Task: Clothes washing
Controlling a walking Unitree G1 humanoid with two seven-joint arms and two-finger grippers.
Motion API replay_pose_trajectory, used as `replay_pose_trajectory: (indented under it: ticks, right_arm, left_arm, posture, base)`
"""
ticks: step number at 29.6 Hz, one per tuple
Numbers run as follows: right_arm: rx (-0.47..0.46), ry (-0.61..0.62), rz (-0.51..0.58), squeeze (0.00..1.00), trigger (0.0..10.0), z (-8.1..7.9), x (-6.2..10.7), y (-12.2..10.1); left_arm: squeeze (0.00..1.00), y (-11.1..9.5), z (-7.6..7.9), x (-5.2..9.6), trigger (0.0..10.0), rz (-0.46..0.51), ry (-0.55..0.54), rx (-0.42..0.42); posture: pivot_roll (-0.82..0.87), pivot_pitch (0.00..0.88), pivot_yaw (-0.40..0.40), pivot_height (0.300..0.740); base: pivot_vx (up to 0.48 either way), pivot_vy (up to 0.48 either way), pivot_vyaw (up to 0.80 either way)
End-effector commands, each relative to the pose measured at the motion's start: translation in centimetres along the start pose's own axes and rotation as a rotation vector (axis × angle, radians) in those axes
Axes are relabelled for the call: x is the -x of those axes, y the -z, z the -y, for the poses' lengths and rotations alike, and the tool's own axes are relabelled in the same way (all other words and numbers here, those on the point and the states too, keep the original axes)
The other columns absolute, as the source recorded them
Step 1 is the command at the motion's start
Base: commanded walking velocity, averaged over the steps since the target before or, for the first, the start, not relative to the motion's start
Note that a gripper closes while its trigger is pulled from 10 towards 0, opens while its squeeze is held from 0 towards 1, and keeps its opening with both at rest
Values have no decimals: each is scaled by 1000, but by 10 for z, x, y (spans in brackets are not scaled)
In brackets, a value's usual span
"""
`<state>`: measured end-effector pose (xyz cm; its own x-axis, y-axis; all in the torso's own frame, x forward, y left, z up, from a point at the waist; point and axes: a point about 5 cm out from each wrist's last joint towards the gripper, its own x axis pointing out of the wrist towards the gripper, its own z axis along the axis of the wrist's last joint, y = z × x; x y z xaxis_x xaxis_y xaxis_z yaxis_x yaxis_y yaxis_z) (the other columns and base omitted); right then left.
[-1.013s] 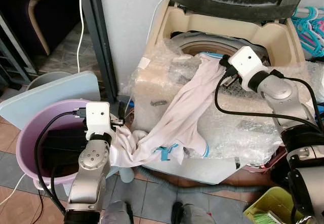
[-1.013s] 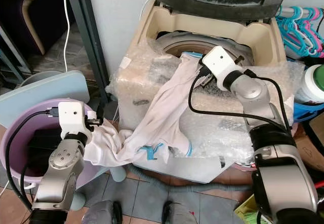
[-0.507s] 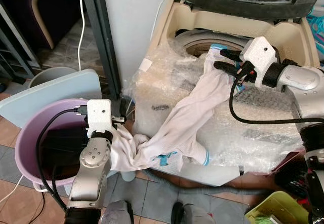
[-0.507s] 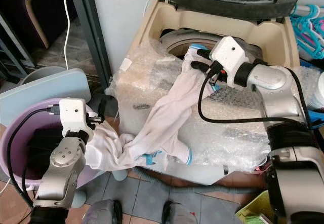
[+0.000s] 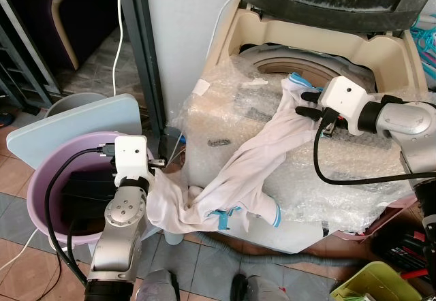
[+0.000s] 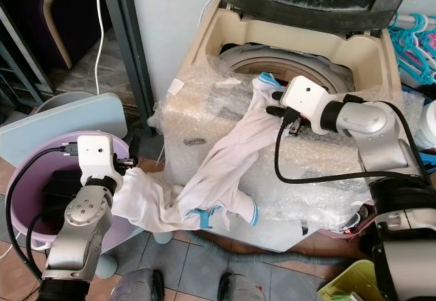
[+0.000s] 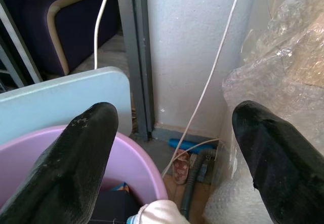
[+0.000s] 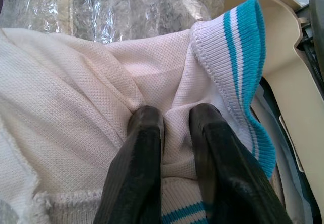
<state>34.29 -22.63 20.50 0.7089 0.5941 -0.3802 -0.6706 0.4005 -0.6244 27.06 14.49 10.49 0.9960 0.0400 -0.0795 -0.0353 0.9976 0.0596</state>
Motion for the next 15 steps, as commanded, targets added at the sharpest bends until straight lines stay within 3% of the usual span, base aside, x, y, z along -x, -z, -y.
replay_pose_trajectory:
  ticks: [1, 5, 15]
  right_arm:
    - [-43, -97, -113, 0, 0, -20, -4, 23]
    - [-52, -117, -136, 0, 0, -25, -5, 25]
    - [-109, 48, -158, 0, 0, -11, -10, 28]
  left_arm:
    - [0, -1, 1, -1, 10000, 6, 1, 3]
    - [0, -1, 5, 1, 10000, 6, 2, 12]
    - [0, 1, 3, 1, 10000, -2, 6, 11]
  posture:
    - [2, 90, -46, 740]
    - [1, 89, -51, 740]
    - [0, 94, -46, 740]
  base:
    - [0, 0, 0]
    - [0, 0, 0]
    - [0, 0, 0]
